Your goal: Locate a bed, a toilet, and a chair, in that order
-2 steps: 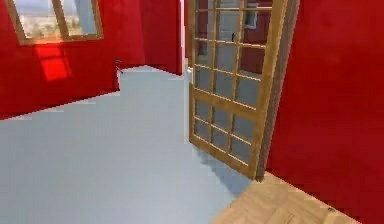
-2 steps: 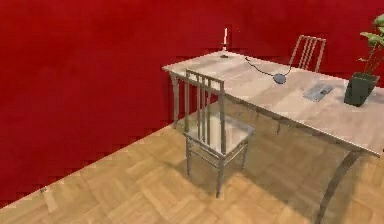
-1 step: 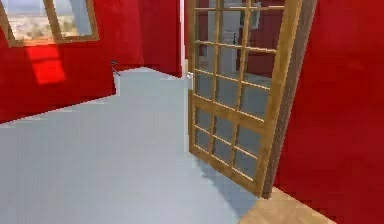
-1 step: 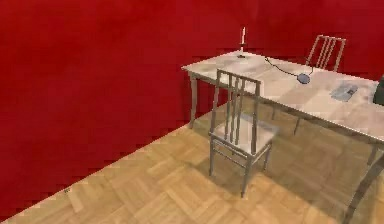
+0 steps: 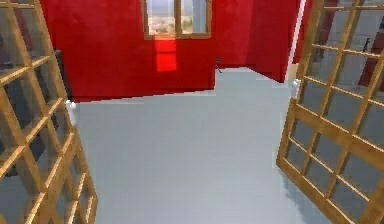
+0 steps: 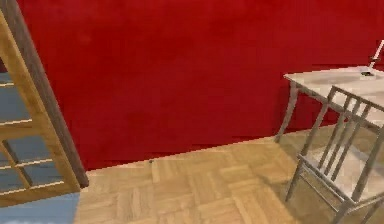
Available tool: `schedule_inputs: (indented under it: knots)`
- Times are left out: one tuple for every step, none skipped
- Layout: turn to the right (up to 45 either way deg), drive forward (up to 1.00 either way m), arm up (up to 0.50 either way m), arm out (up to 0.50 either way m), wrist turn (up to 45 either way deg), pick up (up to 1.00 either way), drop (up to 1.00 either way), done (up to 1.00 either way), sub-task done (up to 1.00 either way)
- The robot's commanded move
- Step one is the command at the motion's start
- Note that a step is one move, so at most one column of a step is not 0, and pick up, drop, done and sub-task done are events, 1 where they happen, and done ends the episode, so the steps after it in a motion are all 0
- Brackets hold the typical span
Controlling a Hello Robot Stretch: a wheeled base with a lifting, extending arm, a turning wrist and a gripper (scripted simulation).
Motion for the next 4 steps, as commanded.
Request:
schedule_inputs:
  knots:
    - [0.0, 1.00, 0.00, 0.00, 0.0, 0.00, 0.00, 0.00, 0.00]
    - [0.0, 0.70, 0.00, 0.00, 0.0, 0.00, 0.00, 0.00, 0.00]
    - [39.0, 0.00, 0.00, 0.00, 0.0, 0.00, 0.00, 0.00, 0.00]
    - [0.0, 0.60, 0.00, 0.00, 0.0, 0.00, 0.00, 0.00, 0.00]
